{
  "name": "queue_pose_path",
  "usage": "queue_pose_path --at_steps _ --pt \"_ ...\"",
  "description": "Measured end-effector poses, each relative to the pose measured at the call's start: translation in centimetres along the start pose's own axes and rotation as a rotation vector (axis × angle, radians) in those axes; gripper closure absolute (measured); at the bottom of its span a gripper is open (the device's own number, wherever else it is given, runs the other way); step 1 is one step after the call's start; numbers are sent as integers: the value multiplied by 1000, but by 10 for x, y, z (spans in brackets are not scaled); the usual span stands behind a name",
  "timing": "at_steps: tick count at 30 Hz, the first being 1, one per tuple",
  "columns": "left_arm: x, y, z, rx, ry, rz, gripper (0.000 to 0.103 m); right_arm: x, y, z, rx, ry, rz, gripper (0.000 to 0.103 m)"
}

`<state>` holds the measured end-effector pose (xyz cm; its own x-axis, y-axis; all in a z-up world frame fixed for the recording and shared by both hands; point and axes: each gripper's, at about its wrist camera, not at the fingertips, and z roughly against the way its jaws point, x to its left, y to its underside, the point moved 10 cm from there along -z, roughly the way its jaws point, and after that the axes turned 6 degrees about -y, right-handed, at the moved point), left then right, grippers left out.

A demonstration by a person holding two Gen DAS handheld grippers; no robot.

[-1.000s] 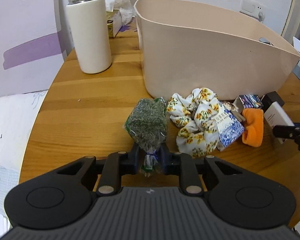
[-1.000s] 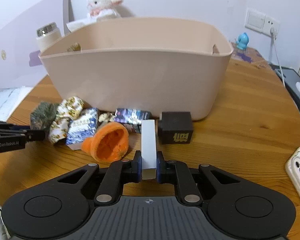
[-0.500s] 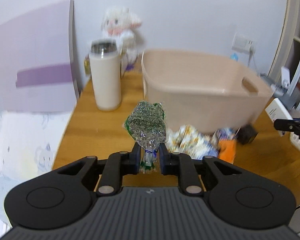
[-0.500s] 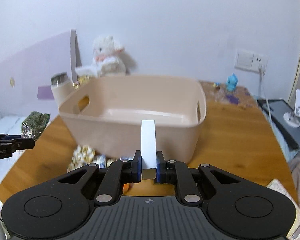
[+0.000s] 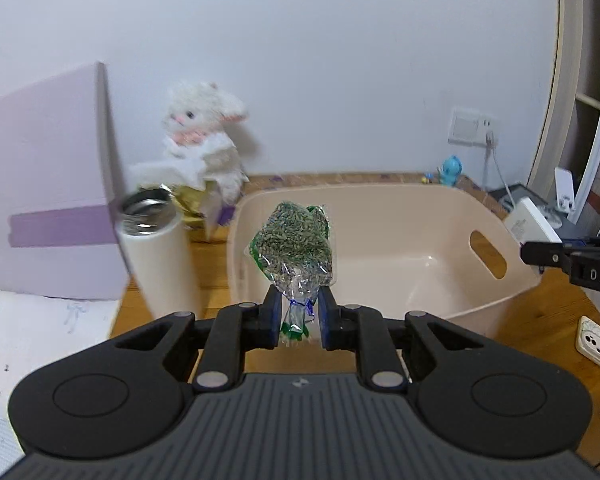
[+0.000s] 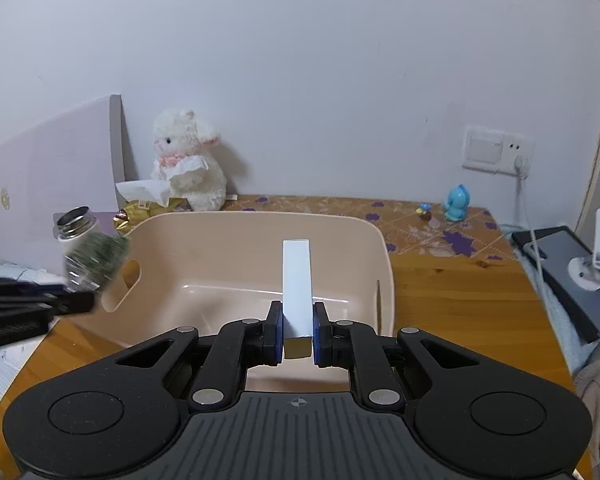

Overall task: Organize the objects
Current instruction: 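Drop the green bag into the basket with left tool while right drops white box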

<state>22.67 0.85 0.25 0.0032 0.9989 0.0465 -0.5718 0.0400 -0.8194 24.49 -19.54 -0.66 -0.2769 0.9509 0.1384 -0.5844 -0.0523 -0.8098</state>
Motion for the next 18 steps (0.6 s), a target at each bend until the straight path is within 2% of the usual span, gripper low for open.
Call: queue_pose_path --at_steps 3,7,10,12,13,14,15,16,17,18 --pt "-7 4 -35 70 -6 19 83 -3 3 -19 42 7 2 90" --pt "-17 11 -65 124 -27 -4 83 -6 14 -38 95 21 6 89" --pt "-21 15 -71 121 -56 -42 82 -4 22 -47 124 23 8 89" --pt "-22 15 -70 132 -41 -35 80 -3 24 -47 124 29 11 81" --pt "-21 15 -71 137 -31 -28 80 -3 23 -45 116 36 17 71" --pt "-21 14 -70 137 -27 -22 78 -1 22 -41 103 39 23 67" --pt "-20 12 -67 127 -29 -21 73 0 20 -36 89 44 27 55" --pt "-20 11 -64 118 -35 -24 62 0 17 -30 72 52 32 45" --pt "-19 9 -59 105 -43 -28 53 1 15 -24 57 60 36 42" --pt "-18 8 -53 91 -48 -28 37 2 13 -17 43 62 39 38"
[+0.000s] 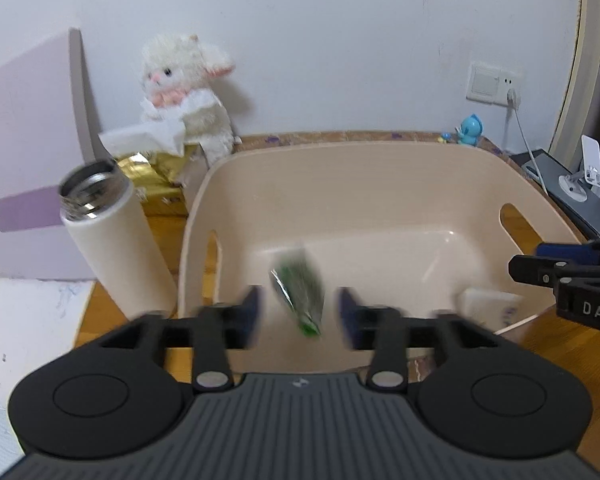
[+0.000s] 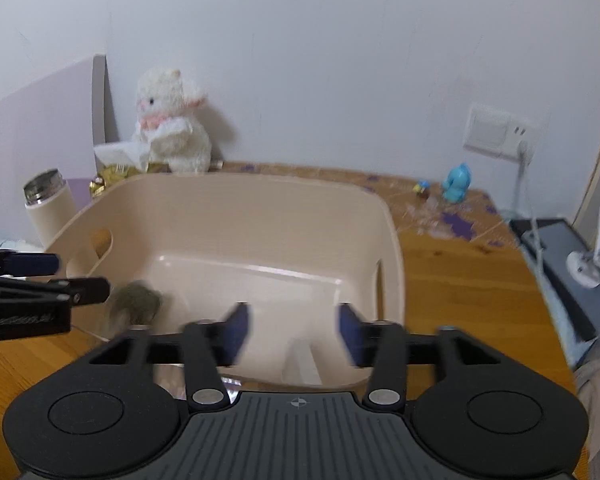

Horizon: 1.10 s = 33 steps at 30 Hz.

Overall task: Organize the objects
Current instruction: 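Drop the green bag into the basket with left tool while right drops white box, then grasp the floral scrunchie with left tool while right tool grasps black cube box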

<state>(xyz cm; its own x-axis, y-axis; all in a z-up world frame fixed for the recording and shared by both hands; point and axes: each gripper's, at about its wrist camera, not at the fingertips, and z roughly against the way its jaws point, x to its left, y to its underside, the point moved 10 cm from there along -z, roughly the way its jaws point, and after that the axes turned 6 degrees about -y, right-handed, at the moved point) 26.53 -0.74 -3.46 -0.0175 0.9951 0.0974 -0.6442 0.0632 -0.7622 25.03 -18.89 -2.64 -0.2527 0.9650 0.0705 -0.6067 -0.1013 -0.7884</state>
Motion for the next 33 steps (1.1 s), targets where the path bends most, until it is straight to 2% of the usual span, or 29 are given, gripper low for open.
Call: queue_pose_path --at_steps 1,5,7,9,14,19,33 --pt "2 -1 6 -12 1 4 31 0 -1 7 -10 -1 -1 34" --pt "10 -2 32 -42 20 14 25 0 0 30 -31 -6 -11 21" --pt "14 0 46 -63 17 15 16 0 7 40 -30 -9 -14 7" --pt "16 4 58 -77 14 10 13 0 15 48 -26 -13 -16 0" --pt "22 21 70 -64 1 -12 12 0 43 51 34 -3 -5 0" --pt "26 48 66 -13 10 -5 12 -1 72 38 118 -15 -22 0" --pt "22 105 23 149 29 -13 12 5 122 -17 243 26 19 0"
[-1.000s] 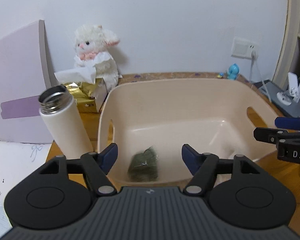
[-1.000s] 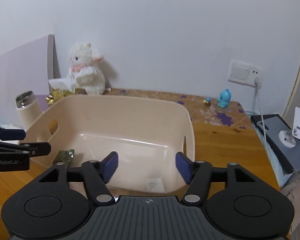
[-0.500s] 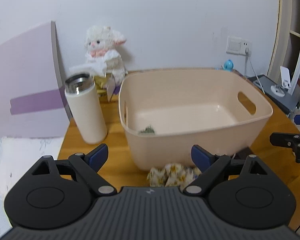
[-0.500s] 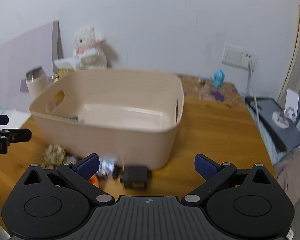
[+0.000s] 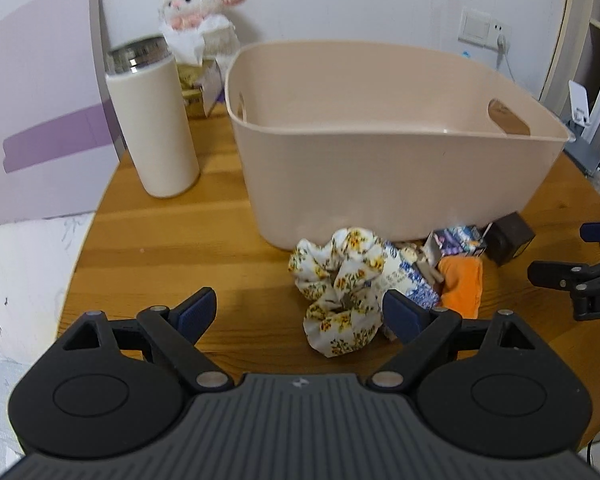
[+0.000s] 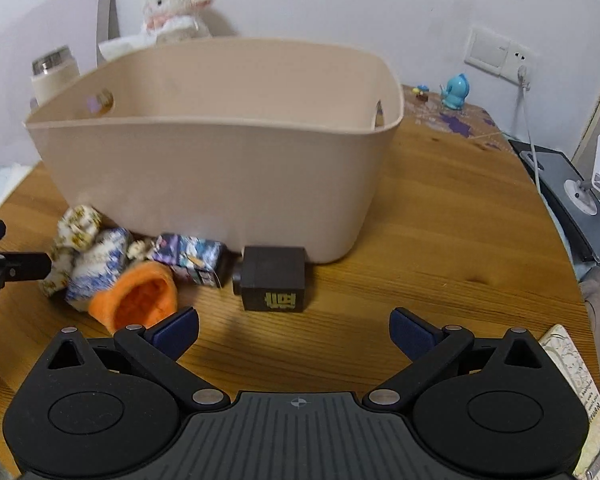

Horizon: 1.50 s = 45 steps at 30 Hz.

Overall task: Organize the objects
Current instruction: 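Grasp the floral scrunchie with left tool while right tool grasps black cube box, then release the scrunchie into the basket with left tool while right releases black box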

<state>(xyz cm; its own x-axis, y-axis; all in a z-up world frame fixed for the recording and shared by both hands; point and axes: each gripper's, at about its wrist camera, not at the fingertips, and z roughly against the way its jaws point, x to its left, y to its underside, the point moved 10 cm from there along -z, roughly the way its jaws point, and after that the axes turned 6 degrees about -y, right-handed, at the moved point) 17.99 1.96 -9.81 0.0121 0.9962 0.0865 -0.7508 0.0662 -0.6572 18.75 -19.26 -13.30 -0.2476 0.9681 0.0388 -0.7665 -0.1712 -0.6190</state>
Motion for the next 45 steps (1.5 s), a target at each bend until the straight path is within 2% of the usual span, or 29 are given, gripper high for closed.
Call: queue_pose_path --at_steps 7,11,13,15,16,17,19,20,21,22,25,30,38,45 --pt "3 8 -29 62 -28 7 12 -1 -1 -21 -28 32 22 0" --pt "2 10 -39 82 -18 9 12 1 -7 -27 -56 27 20 1" --pt "1 11 -45 87 -17 9 13 2 -10 -29 -70 24 15 11" --pt "-1 11 -49 84 -12 10 15 4 -10 -32 -63 8 10 16" --pt "-2 10 -49 74 -8 9 18 5 -10 -33 -56 -4 7 24" --pt "-3 8 -49 66 -6 3 21 7 -9 -33 -58 -18 2 26" --pt "-7 6 -48 50 10 -12 36 10 -9 -31 -61 -42 -8 38" --pt "-10 5 -47 44 19 -20 39 12 -10 -31 -63 -55 -11 46" --pt "-11 4 -45 39 25 -25 47 13 -10 -30 -65 -53 -9 60" --pt "-13 4 -45 35 31 -29 57 14 -9 -28 -66 -44 -3 62" --pt "-18 4 -41 35 45 -32 81 16 -8 -26 -62 -42 6 62" --pt "-19 9 -37 41 49 -32 91 20 -2 -18 -54 -52 1 62" --pt "-15 11 -27 35 53 -22 91 14 0 7 -87 -56 -19 62" --pt "-12 2 2 -20 58 -12 92 16 -11 53 -176 -57 4 62"
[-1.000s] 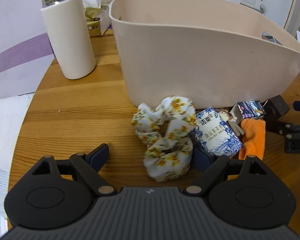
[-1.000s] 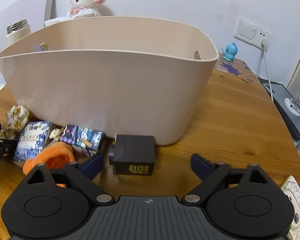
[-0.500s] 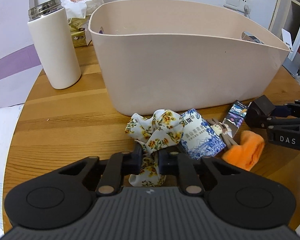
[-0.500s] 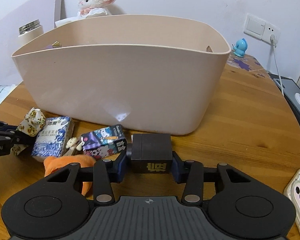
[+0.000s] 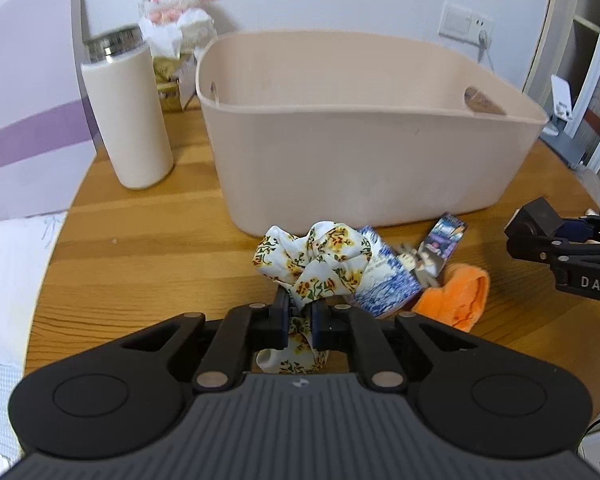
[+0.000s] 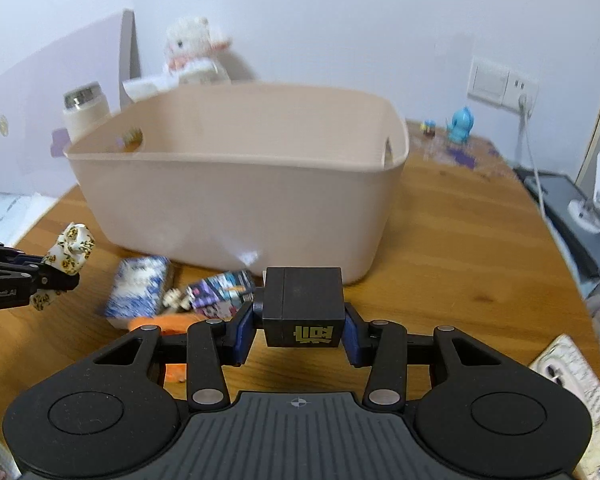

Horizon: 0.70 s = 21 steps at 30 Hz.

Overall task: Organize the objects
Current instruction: 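Release the scrunchie into the basket with left tool while right releases black box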

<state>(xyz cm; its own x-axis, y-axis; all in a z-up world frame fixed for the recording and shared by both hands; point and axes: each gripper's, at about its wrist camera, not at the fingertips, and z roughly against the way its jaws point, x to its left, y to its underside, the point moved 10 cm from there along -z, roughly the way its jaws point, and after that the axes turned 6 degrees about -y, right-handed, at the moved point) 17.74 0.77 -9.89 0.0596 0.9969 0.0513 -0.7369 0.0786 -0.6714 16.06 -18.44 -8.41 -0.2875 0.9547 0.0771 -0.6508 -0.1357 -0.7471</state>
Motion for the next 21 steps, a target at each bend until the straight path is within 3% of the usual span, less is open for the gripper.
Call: queue_pose_path --at_steps 10,21 --pt "1 -35 53 -145 -4 -2 92 1 -50 44 -149 11 38 62" --pt "-6 -95 68 -247 -33 -36 92 -6 -110 45 -243 17 20 62"
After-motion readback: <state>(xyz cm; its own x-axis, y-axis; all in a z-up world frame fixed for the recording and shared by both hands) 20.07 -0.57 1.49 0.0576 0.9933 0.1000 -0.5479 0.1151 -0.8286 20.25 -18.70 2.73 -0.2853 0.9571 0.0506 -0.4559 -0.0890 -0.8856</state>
